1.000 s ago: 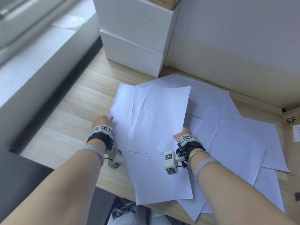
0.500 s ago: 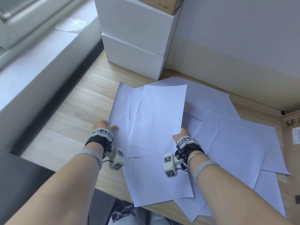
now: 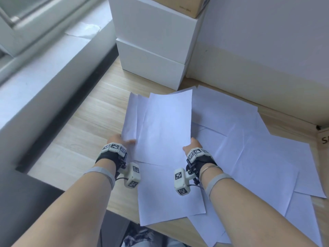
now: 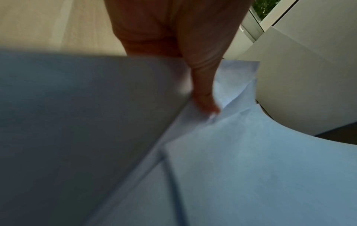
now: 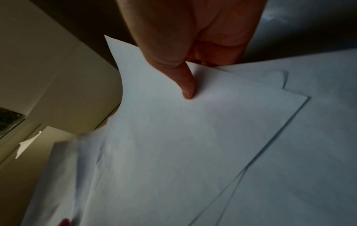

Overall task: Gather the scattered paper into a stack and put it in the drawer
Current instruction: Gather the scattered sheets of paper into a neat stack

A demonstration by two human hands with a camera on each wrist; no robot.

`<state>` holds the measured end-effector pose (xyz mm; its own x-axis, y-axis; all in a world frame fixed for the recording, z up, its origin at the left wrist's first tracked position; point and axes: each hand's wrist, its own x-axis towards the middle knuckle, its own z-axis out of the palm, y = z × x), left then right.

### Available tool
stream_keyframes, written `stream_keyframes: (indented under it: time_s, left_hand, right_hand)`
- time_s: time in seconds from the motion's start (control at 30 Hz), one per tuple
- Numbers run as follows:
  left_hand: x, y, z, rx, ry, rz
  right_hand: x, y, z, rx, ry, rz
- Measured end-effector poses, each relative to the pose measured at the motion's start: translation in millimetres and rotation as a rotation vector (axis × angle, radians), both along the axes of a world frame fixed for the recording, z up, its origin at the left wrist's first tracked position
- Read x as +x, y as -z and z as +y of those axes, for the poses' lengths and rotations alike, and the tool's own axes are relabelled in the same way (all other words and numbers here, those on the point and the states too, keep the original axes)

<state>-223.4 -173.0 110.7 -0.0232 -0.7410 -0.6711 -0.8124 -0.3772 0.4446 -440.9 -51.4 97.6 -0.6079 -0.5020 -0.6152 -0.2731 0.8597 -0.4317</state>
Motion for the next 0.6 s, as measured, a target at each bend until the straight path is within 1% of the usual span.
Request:
stream_keyframes:
  time_s: [0.03, 0.1, 0.23, 0.33, 0.43, 0.6]
  left_hand:
    - [0, 1, 0, -0.024, -0.009, -0.021]
    - [-1, 4, -2, -0.048, -0.012, -0.011]
    - [-6, 7, -6, 0.060, 0.000, 0.082]
    - [-7, 10, -7, 0.124, 0.014, 0.064]
    - [-9, 5, -4, 0.084, -0.007, 0.066]
    - [3, 1, -6, -0.057, -0.124, 0.201]
  right_hand:
    - [3, 0, -2, -0.005, -0.003, -0.004]
    - [6, 1, -7, -0.015, -0.005, -0.011]
    - [15, 3, -15, -0.039, -0.039, -0.070]
    - [23, 3, -21, -0.023, -0.102, -0.129]
    - [22, 0, -24, -0.024, -0.129, -0.141]
    - [2, -1, -14, -0.068, -0.030, -0.034]
